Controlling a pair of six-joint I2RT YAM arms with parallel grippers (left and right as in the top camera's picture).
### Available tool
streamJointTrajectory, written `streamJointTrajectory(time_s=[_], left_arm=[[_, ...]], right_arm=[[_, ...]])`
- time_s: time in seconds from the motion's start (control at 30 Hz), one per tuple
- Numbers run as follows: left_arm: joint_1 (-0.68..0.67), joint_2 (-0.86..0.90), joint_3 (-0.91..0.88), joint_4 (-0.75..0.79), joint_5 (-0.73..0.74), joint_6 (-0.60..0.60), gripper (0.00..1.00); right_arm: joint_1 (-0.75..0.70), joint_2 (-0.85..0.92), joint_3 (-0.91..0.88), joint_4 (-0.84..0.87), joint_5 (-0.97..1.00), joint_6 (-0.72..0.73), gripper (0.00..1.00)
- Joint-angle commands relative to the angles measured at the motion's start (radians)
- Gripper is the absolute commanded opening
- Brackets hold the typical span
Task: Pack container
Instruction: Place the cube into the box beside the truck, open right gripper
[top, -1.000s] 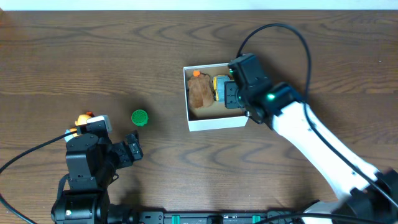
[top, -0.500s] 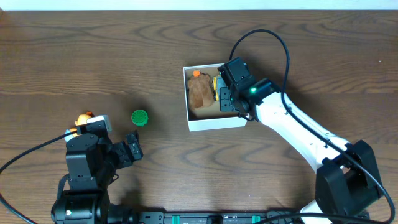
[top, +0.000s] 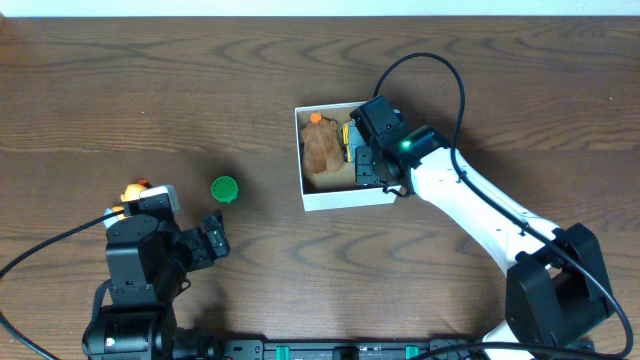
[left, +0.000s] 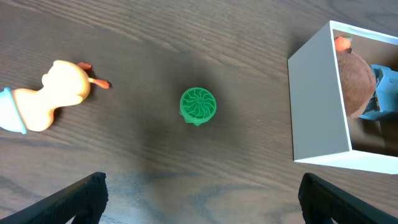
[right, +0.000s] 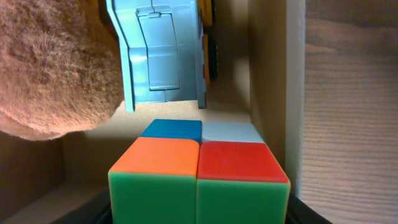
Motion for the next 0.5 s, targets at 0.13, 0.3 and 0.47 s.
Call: streamJointTrajectory(time_s=[0.13,0.3,0.47], left_arm=[[-0.002,-0.001,0.018,0.000,0.003,-0.002,0.98],[-0.002,-0.001,0.018,0.000,0.003,-0.002,0.98],[-0.002,-0.001,0.018,0.000,0.003,-0.002,0.98]], right_arm=[[0.005,0.006,0.002,0.012,-0.001,0.012,0.69],[0.005,0.006,0.002,0.023,-0.001,0.012,0.66],[0.005,-0.003,0.011,0.082,-0.001,-0.011,0.61]])
